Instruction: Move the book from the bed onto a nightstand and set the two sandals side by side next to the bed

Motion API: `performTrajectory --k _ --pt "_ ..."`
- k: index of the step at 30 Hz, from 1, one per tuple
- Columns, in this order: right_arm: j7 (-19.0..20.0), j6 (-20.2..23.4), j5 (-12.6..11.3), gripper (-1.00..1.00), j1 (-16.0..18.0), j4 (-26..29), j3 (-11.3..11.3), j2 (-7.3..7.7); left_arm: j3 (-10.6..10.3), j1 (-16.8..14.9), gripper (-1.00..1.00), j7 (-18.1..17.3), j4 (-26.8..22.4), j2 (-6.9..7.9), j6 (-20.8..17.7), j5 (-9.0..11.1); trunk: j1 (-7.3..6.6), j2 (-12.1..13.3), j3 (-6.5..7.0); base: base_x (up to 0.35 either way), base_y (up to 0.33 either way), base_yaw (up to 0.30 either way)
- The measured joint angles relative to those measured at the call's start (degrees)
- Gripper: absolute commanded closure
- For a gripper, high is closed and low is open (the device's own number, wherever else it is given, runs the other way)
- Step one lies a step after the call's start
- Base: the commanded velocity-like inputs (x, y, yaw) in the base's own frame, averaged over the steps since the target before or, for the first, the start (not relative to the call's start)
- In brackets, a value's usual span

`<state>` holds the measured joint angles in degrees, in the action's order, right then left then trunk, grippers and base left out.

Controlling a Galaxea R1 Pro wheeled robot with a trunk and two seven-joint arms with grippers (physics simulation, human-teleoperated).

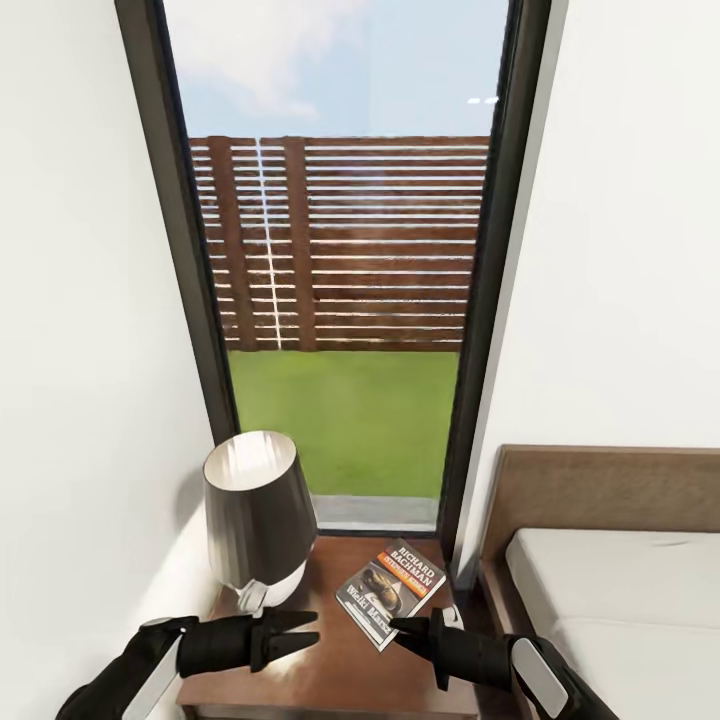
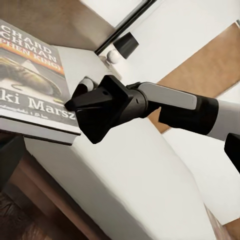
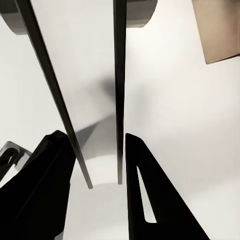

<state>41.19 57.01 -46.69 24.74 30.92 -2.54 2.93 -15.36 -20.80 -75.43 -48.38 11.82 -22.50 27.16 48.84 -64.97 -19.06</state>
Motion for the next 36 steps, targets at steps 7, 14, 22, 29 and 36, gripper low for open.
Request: performTrajectory --k 7,14,22,29,36 --pt "0.0 0.0 0.0 1.00 0.0 0.0 0.0 0.02 0.1 0.0 -1.00 0.1 0.0 -0.34 0.1 0.0 1.54 -2.8 -1.26 0.000 0.000 0.000" --pt "0.0 0.0 0.0 1.00 0.0 0.0 0.0 0.11 0.0 0.0 -1.00 0.2 0.1 -0.43 0.1 0.0 3.08 -5.6 -2.52 0.000 0.000 0.000" --pt "0.0 0.0 0.0 1.00 0.0 0.0 0.0 0.17 0.0 0.0 -1.00 0.2 0.1 -0.41 0.0 0.0 4.83 -8.8 -3.95 0.000 0.000 0.000" --pt "0.0 0.0 0.0 1.00 0.0 0.0 0.0 0.18 0.0 0.0 -1.00 0.3 0.1 -0.47 0.0 0.0 6.37 -11.6 -5.21 0.000 0.000 0.000" --pt "0.0 0.0 0.0 1.00 0.0 0.0 0.0 0.13 0.0 0.0 -1.00 0.3 0.1 -0.47 0.1 0.0 7.91 -14.4 -6.47 0.000 0.000 0.000"
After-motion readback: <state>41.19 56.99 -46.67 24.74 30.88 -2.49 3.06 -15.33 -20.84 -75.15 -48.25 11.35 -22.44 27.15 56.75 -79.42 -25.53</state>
